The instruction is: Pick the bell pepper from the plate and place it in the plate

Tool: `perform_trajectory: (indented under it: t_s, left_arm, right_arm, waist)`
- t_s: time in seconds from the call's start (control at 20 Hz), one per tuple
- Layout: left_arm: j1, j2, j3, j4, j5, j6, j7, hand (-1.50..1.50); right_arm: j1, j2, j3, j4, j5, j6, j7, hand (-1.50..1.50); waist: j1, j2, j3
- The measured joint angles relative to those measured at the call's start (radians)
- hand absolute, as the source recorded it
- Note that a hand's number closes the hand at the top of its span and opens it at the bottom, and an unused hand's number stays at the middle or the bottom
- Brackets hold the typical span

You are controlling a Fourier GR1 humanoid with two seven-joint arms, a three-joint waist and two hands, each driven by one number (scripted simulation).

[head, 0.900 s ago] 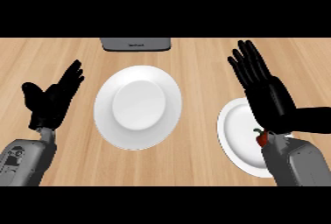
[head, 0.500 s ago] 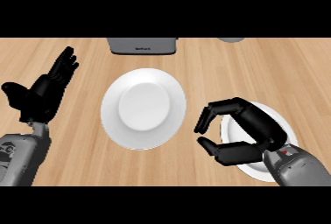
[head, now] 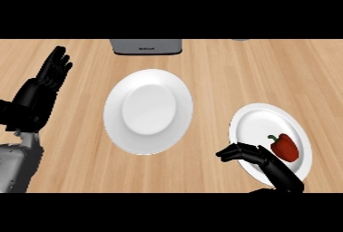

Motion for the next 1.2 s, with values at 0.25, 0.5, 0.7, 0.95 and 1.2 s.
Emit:
perform_trajectory:
  t_s: [0.25,0.5,0.7,0.95,1.2]
  left_arm:
    - [0.016,-0.007,0.01,-0.038,-0.007,-0.007,0.018,0.0]
    - [0.028,-0.012,0.015,-0.054,-0.015,-0.012,0.023,0.0]
    - [0.04,-0.01,0.021,-0.053,-0.012,-0.02,0.016,0.0]
    - [0.041,-0.019,0.014,-0.058,-0.019,-0.019,0.023,0.0]
    - [0.009,-0.034,0.012,-0.043,-0.032,-0.011,0.021,0.0]
  right_arm:
    - [0.021,-0.04,-0.113,0.049,-0.044,0.034,-0.18,-1.5]
    - [0.035,-0.159,-0.199,-0.09,-0.005,0.026,-0.085,-1.5]
    - [0.029,-0.297,-0.239,-0.158,0.088,0.04,0.064,-1.5]
    - [0.013,-0.451,-0.235,-0.257,0.199,0.127,0.289,-1.5]
    - [-0.013,-0.519,-0.172,-0.32,0.279,0.255,0.48,-1.5]
  waist:
    - [0.004,0.002,-0.001]
    - [-0.004,0.0,-0.003]
    - [-0.006,-0.002,-0.005]
    - [-0.004,-0.002,-0.006]
    - [0.004,0.002,-0.005]
